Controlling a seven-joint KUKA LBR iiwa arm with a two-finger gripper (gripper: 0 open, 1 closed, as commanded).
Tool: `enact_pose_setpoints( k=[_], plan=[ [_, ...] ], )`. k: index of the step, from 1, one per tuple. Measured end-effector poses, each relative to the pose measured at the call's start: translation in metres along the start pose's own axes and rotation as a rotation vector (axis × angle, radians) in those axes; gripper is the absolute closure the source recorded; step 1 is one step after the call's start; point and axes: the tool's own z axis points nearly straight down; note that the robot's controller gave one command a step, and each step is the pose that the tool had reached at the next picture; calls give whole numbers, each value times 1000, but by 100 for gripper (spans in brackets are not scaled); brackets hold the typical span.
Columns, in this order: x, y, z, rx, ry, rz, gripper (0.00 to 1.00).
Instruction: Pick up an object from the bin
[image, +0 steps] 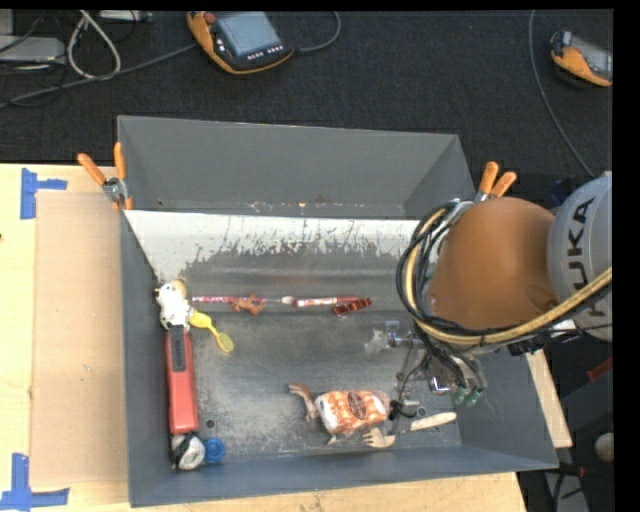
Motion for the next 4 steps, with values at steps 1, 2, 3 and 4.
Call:
enact_pose_setpoints(
  k=[1, 2, 3, 4],
  plan=[
    [-1, 0, -2, 0, -6, 0, 0],
    [-10, -6, 70, -1, -10, 54, 0],
    [-6, 28, 112, 1, -11, -71, 0],
    [-19, 4, 128, 1, -8, -156, 100]
  ],
)
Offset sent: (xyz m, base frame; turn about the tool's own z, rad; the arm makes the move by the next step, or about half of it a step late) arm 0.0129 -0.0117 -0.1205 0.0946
